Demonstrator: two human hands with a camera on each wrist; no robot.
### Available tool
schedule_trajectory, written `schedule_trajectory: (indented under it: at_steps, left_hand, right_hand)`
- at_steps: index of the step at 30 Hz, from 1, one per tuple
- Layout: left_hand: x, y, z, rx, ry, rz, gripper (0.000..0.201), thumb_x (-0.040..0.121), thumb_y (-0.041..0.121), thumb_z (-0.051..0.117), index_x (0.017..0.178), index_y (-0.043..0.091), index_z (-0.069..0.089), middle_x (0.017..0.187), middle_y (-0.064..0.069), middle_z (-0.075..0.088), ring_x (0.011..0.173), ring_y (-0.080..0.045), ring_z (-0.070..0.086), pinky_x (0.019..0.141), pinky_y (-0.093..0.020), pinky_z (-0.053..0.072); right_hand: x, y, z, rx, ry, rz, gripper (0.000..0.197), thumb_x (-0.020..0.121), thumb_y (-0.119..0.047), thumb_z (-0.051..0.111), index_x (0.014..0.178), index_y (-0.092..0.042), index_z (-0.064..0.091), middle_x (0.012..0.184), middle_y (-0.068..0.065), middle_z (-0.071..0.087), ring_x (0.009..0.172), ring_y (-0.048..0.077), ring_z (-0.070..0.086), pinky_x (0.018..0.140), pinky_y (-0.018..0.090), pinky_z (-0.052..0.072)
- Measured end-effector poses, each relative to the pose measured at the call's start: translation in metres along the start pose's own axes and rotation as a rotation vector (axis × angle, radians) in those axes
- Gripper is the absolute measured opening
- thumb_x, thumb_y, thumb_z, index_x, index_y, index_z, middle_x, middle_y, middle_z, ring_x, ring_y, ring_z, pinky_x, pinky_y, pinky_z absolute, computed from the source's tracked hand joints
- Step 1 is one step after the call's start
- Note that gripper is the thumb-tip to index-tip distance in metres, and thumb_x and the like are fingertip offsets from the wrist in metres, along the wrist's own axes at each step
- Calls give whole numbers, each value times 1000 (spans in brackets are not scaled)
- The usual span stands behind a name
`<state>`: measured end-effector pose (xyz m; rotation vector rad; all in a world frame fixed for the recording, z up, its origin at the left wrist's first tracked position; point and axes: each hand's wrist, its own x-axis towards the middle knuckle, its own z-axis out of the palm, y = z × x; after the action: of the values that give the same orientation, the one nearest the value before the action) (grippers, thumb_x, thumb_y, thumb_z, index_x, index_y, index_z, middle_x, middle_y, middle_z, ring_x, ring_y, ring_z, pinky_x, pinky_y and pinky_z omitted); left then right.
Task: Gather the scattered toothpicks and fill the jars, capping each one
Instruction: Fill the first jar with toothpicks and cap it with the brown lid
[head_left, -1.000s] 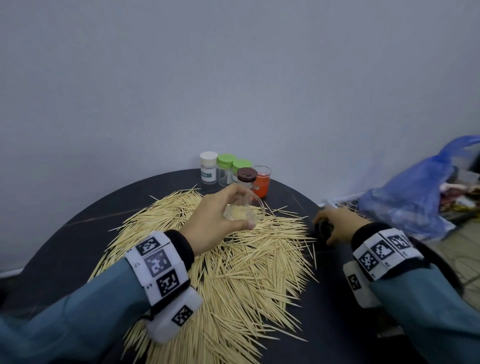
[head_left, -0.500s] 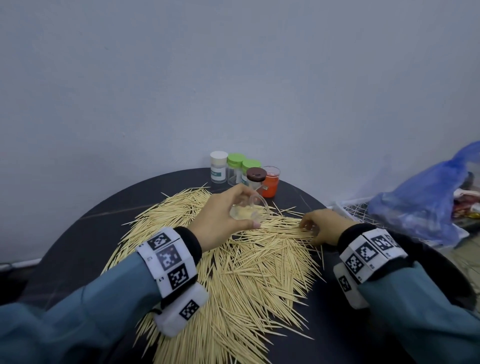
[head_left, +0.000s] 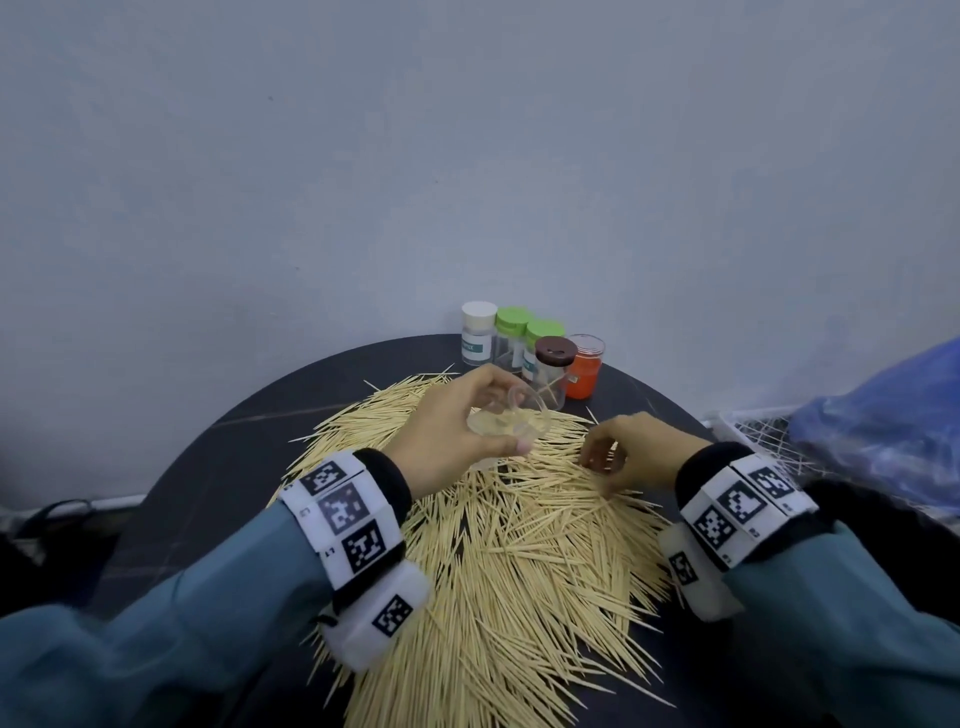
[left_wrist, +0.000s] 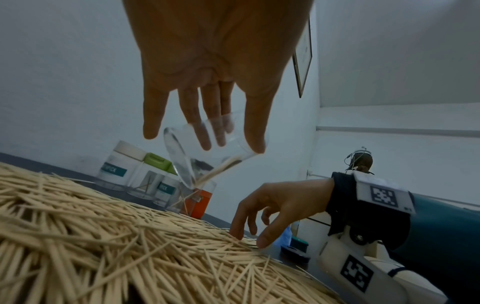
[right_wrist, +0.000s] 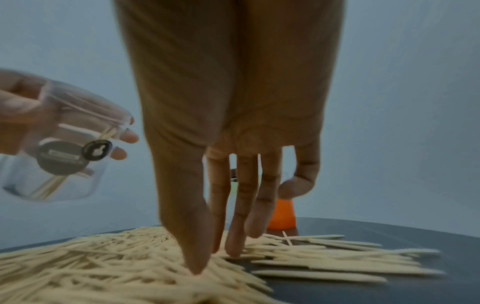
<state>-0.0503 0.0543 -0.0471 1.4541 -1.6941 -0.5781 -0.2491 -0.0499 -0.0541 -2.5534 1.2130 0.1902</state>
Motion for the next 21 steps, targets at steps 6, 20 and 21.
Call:
schedule_trajectory:
  at_steps: [6,20,21]
  left_hand:
    - [-2,0,-6,4,22,-3,50,71,26,80,115,21,58,112,12,64,101,3,58,80,0,38]
    - [-1,-6,-5,6,4,-30,49,70,23,81,114,20,59,112,10,63,103,-3,59,86,-16,43]
    - [-1,-7,-6,7,8,-31,50,70,24,81,114,20,59,112,10,63,103,-3,58,85,-14,43]
  right_hand:
    - [9,-13,6,-84,-85,101,44,81,-29,69,118,-15,52,112,0,54,97,14,50,82,23,42]
    - [14,-36,10,-225,-167,28,36,93,-25,51,126,-8,49,127,9,52,116,23,48,85,24,36]
    - [14,-37,10,-230,-174,28,36,94,-25,49,126,-8,48,128,10,52,117,23,48,87,26,37]
